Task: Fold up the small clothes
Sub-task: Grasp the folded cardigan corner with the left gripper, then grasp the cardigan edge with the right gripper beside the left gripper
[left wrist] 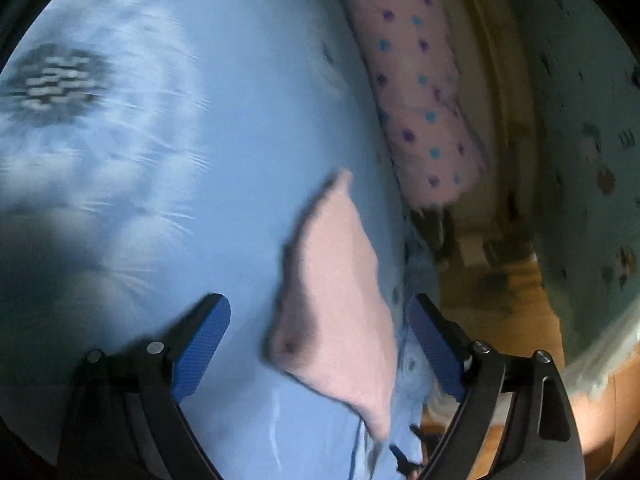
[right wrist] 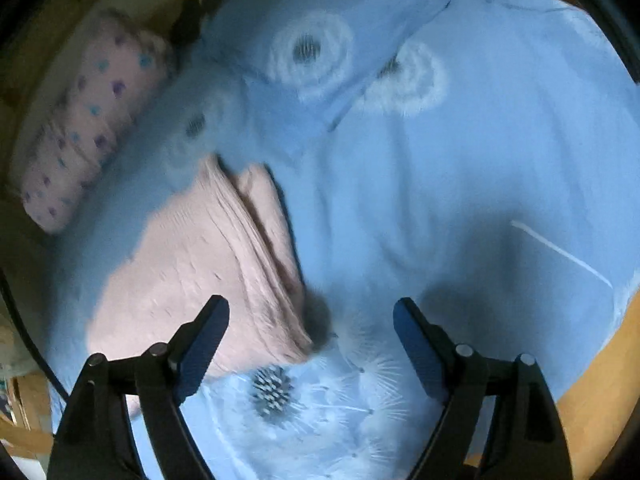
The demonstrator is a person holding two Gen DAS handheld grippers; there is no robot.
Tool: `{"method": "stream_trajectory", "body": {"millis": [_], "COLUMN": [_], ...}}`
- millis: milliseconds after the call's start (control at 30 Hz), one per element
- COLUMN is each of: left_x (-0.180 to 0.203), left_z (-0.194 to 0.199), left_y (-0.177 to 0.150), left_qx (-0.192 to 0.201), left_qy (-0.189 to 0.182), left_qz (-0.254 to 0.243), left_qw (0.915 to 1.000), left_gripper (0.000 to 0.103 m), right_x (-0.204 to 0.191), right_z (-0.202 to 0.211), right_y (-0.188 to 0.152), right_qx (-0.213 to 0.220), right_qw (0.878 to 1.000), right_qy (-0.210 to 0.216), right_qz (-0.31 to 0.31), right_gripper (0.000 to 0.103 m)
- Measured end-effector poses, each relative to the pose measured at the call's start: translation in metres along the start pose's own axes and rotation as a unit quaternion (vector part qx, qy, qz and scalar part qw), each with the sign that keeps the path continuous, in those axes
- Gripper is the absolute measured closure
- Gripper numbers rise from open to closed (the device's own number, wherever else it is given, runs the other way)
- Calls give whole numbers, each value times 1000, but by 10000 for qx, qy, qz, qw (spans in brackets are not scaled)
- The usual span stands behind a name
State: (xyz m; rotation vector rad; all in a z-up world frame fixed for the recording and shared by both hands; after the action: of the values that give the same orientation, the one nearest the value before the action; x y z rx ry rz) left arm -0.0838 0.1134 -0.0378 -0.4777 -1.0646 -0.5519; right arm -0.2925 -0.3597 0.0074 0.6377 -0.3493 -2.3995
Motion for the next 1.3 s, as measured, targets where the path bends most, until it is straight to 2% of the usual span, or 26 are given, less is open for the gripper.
{"method": "stream_trajectory", "body": {"millis": [67,133,167,200,267,367,433,500,533,567,600,633,667,700,800,1000,1067,1133,1200,1233,1267,1300], "left_x": [4,-3,-4,-2,4,4,6,8,9,9,8,6,3,-5,-6,-2,-2,-6,-15,-20,-23,-25], "left_z": [-8,-15,-15,-19,-28,-40,-44,-45,-45,-45,-46,-49,-52,-54,-49,-24,-18,-21,-25,-25,-21,-18], "left_y": [-13,-27,-30,-32,-34,-37,-35,-34,-33,-32,-31,-29,-26,-23,-21,-35,-38,-37,-33,-28,-27,-23], "left_qx": [-277,-311,-273,-157,-145,-136,-10,32,15,-5,-43,-93,-117,-189,-396,-516,-487,-461,-495,-539,-545,-526], "left_qy": [-8,187,241,320,374,552,605,592,583,578,578,701,820,995,794,804,887,1064,1083,785,553,155], "left_qz": [-167,-352,-426,-610,-834,-1139,-1268,-1289,-1292,-1295,-1300,-1291,-1287,-1271,-1173,-1341,-1366,-1353,-1032,-527,-188,287], "left_qw": [9995,9987,9984,9975,9957,9919,9901,9899,9899,9899,9898,9891,9882,9867,9891,9864,9854,9840,9875,9941,9968,9981], "left_gripper": [29,29,29,29,29,29,29,30,32,43,51,73,101,102,103,103,103,103,102,99,92,88], "right_x": [2,4,2,-6,-21,-32,-44,-54,-49,-46,-45,-43,-40,-39,-28,-2,10,32,47,52,55,56], "right_z": [-23,-55,-56,-55,-66,-76,-78,-81,-82,-84,-84,-81,-80,-73,-56,-45,-35,-25,-21,-20,-18,-15], "right_y": [-16,-30,-25,-21,-17,-14,-9,-6,-6,-6,-7,-7,-1,1,0,-10,-7,-1,2,4,5,7], "right_qx": [-231,-572,-370,-356,-418,-360,-265,-193,-211,-249,-289,-251,-212,-137,-13,-88,89,311,333,362,426,516], "right_qw": [9981,9931,9954,9971,9976,9986,9985,9979,9983,9983,9976,9972,9968,9963,9959,9935,9960,9975,9950,9924,9893,9872], "right_qy": [360,614,514,422,523,316,455,612,548,534,621,695,764,845,903,988,690,126,148,333,483,554], "right_qz": [-433,-820,-721,-518,-193,-202,-139,-95,-57,-17,-64,-117,-119,-100,-59,-560,-556,-621,-930,-1127,-1306,-1403], "right_gripper": [15,13,8,7,7,7,8,23,48,69,70,76,78,78,80,81,88,87,59,38,34,34]}}
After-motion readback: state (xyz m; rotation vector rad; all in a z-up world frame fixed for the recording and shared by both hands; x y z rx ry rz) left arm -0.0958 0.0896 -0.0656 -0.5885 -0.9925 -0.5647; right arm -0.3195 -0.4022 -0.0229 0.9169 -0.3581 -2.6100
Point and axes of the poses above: each gripper's, at about its wrist camera, not at the fingertips, and z roughly against the way its jaws point, x to its right, y to its top, the point moved 9 cm from there along -z, roughly the way its jaws point, and after that the axes turned 12 degrees about z, right-handed, at the moved point
